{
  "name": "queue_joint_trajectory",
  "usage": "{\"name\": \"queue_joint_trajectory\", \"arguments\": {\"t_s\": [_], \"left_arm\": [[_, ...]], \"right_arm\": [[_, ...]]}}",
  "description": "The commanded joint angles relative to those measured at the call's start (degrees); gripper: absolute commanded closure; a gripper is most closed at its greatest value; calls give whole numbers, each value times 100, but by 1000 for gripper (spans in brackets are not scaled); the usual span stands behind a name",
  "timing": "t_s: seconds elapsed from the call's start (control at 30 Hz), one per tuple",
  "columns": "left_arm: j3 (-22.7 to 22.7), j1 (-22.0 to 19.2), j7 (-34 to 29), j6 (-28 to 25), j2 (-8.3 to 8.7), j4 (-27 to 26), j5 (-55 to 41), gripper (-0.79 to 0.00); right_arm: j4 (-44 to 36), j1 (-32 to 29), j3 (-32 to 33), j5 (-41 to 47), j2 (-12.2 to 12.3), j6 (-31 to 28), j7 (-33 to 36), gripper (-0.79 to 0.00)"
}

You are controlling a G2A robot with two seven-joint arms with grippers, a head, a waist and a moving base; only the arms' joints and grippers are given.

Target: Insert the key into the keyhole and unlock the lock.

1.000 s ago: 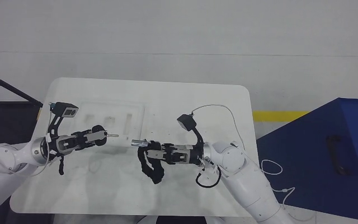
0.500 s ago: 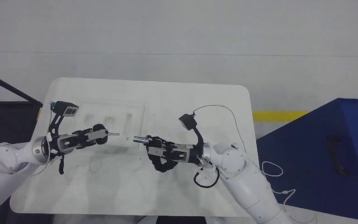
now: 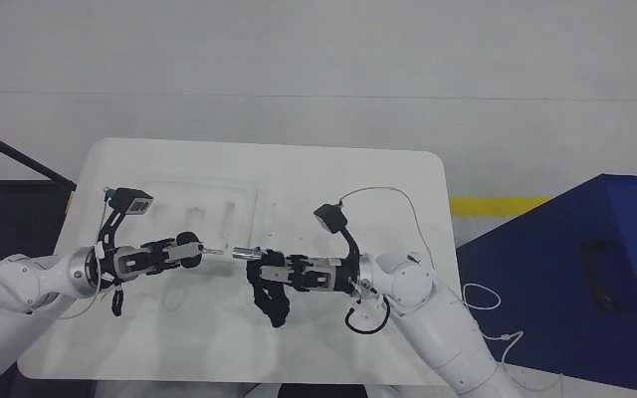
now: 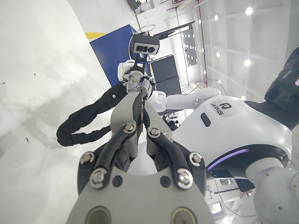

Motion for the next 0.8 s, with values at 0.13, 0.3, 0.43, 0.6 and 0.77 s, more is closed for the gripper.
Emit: {"name": "queue_joint_trajectory", "arguments": {"t_s": [0.13,0.3,0.43,0.6,0.77], "left_arm": [[-109,79,-38,82,-73,-6,46,0],[-197,157,-15,130,-132,-44,172,0],[-272,209,-24,184,-180,-61,224,0],[-378,250,-13,277,-239,-75,332,0],[-480,309,-26,332,-295,-122,416,0]], "right_arm": [[-28,13,-54,-304,9,-95,-155,0],[-82,-10,-59,-506,31,-166,-255,0],[-126,-30,-71,-548,48,-193,-290,0],[-151,-25,-81,-556,67,-256,-309,0],[-163,-20,-94,-558,86,-299,-327,0]]}}
